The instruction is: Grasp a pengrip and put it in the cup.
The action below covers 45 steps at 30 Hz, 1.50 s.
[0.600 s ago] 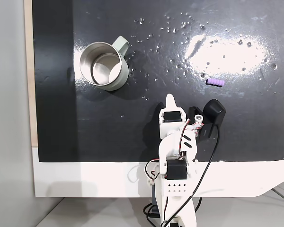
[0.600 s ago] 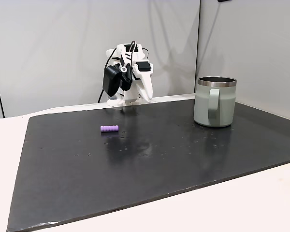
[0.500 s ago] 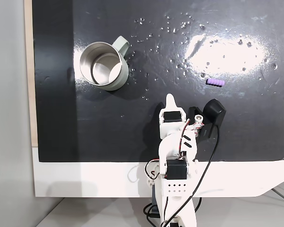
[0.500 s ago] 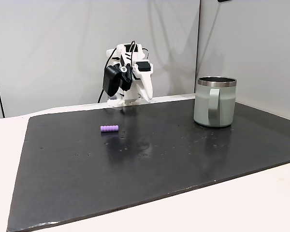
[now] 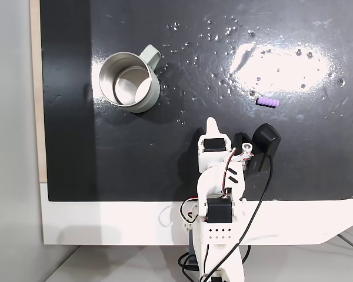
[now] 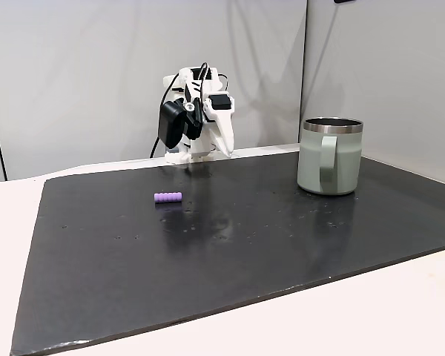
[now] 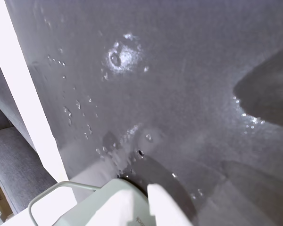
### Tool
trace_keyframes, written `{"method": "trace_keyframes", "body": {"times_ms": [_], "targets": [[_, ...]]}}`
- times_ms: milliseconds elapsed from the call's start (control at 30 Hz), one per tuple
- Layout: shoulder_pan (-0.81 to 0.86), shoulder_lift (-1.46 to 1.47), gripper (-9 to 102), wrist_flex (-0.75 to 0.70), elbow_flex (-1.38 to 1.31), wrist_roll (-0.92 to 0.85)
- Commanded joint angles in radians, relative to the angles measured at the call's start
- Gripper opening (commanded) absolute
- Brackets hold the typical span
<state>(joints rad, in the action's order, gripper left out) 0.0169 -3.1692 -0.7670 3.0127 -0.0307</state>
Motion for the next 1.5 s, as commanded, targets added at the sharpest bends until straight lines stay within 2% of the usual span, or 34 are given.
{"method": "trace_keyframes", "body": {"times_ms": [0, 167, 700, 933, 1467], "targets": [[0.040, -0.009, 0, -0.018, -0.101, 0.009], [0.026, 0.049, 0, -0.067, -0.275, -0.032], [0.184, 0.848, 0, -0.175, -1.037, -0.012], [0.233, 1.167, 0, -0.318, -1.318, 0.029], [0.393, 1.614, 0, -0.546, -1.594, 0.112]]}}
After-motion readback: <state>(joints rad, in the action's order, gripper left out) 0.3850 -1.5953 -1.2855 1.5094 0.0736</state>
